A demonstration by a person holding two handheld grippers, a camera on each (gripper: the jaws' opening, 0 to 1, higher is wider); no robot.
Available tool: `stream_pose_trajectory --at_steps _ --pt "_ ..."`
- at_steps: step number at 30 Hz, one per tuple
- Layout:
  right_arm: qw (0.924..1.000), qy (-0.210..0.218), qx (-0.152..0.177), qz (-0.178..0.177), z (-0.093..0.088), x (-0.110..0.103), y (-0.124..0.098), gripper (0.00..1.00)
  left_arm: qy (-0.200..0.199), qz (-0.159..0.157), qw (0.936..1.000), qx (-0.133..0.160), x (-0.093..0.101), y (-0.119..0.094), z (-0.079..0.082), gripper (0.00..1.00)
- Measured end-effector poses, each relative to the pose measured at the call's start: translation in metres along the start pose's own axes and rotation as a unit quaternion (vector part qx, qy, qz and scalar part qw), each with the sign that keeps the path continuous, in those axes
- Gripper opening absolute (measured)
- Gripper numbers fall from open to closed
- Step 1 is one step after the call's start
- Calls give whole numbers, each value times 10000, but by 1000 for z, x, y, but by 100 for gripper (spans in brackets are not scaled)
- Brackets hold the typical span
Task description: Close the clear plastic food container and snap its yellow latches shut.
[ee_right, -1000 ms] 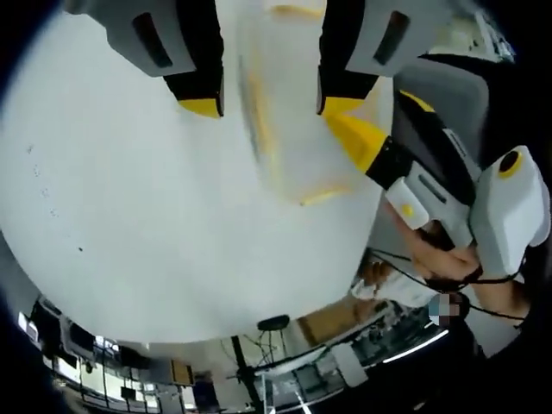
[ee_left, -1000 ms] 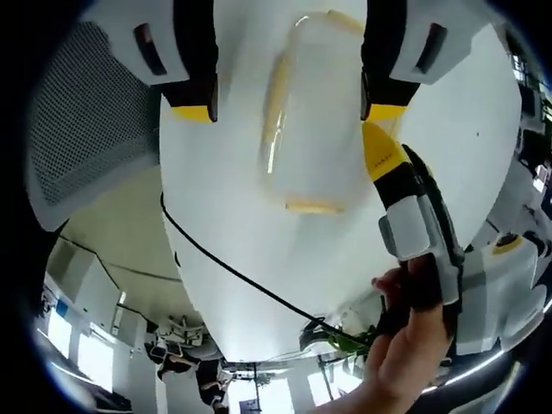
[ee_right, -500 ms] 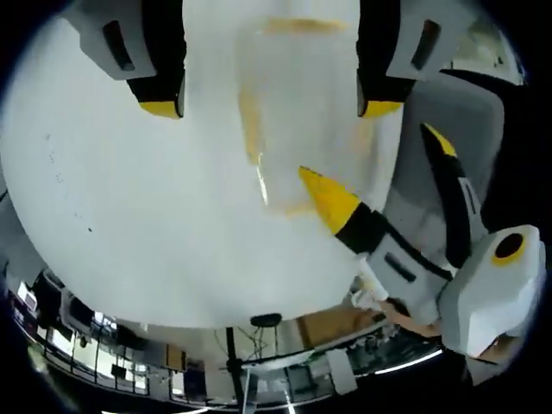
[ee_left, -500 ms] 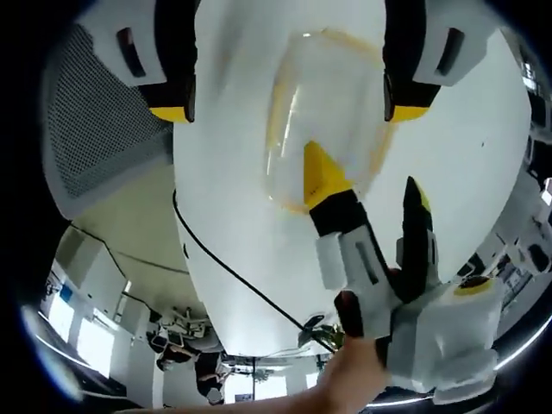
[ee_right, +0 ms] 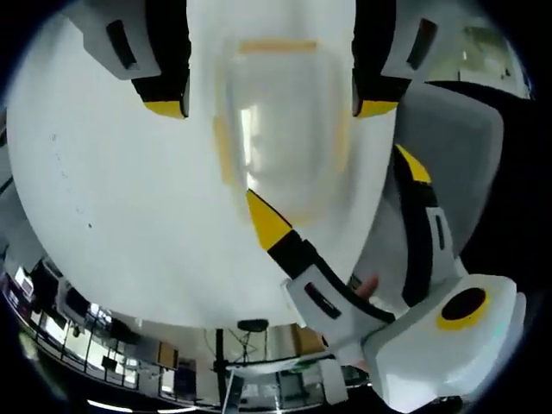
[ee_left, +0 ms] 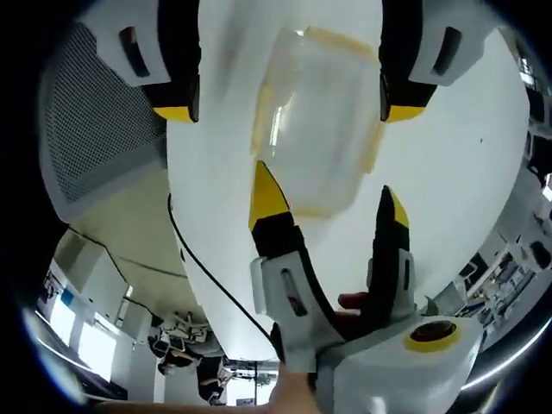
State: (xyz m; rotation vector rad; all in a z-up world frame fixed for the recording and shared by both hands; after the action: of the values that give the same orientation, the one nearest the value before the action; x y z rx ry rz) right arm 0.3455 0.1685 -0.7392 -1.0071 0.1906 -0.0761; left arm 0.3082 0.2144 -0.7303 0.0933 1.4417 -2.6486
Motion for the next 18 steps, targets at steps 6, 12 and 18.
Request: stream_pose_trajectory --at_steps 6,12,18 --pt "9998 -152 -9 -163 -3 -1 0 77 -2 -42 9999 -100 -14 2 -8 81" --pt "9994 -267 -102 -183 -7 -9 6 77 105 -139 9995 -271 -20 4 -18 82" --pt "9978 -520 -262 -305 -11 -9 9 78 269 -374 9975 -538 -18 6 -27 83"
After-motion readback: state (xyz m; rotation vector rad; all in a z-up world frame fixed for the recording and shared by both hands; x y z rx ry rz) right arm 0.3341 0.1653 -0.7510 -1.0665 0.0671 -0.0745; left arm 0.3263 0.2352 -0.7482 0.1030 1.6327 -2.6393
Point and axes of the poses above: the point that each gripper's makers call its tool centre point, and the gripper's own axes: y roughly forward along the fingers, x roughly to its right, z roughly out of its top, the point moved 2 cm from there along -y, roughly backward along the fingers, and after that the axes turned 2 degrees about y, right-handed, at the moved point
